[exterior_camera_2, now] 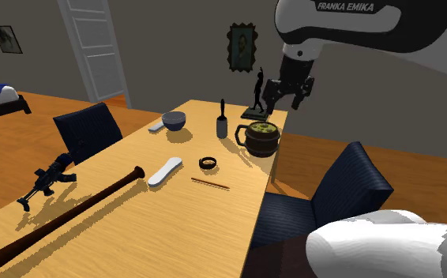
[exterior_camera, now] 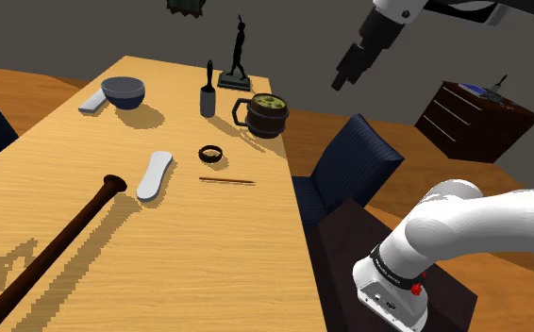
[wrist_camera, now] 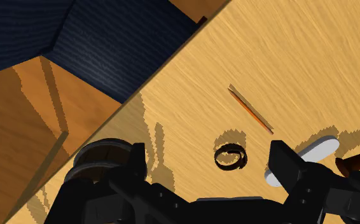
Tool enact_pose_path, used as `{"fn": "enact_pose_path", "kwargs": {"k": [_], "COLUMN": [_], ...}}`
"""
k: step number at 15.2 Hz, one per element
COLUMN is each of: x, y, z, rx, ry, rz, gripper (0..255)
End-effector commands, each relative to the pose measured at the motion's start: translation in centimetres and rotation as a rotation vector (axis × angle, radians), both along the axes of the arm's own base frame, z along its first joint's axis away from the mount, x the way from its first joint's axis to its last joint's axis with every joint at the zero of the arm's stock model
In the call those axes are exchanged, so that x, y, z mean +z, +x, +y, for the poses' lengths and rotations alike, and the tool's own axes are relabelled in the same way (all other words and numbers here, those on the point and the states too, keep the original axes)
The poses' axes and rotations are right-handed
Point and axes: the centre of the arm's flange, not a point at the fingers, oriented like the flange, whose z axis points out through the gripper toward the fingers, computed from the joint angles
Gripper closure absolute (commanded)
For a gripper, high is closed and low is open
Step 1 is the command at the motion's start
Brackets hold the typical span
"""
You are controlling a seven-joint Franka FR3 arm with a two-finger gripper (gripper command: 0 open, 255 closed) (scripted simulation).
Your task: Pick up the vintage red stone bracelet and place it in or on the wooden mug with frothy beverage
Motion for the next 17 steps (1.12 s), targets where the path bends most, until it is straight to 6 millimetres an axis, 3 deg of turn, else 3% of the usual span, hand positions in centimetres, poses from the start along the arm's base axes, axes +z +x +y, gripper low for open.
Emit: {"fn": "enact_pose_path", "kwargs": {"k": [1, 17], "x": [0.0, -13.5], "y": [0.0, 14.0], "z": [0.0, 9.7], "rx": [0.000, 0.062], "ry": [0.000, -0.063], "rz": [0.000, 0.037], "gripper": [0, 0]}}
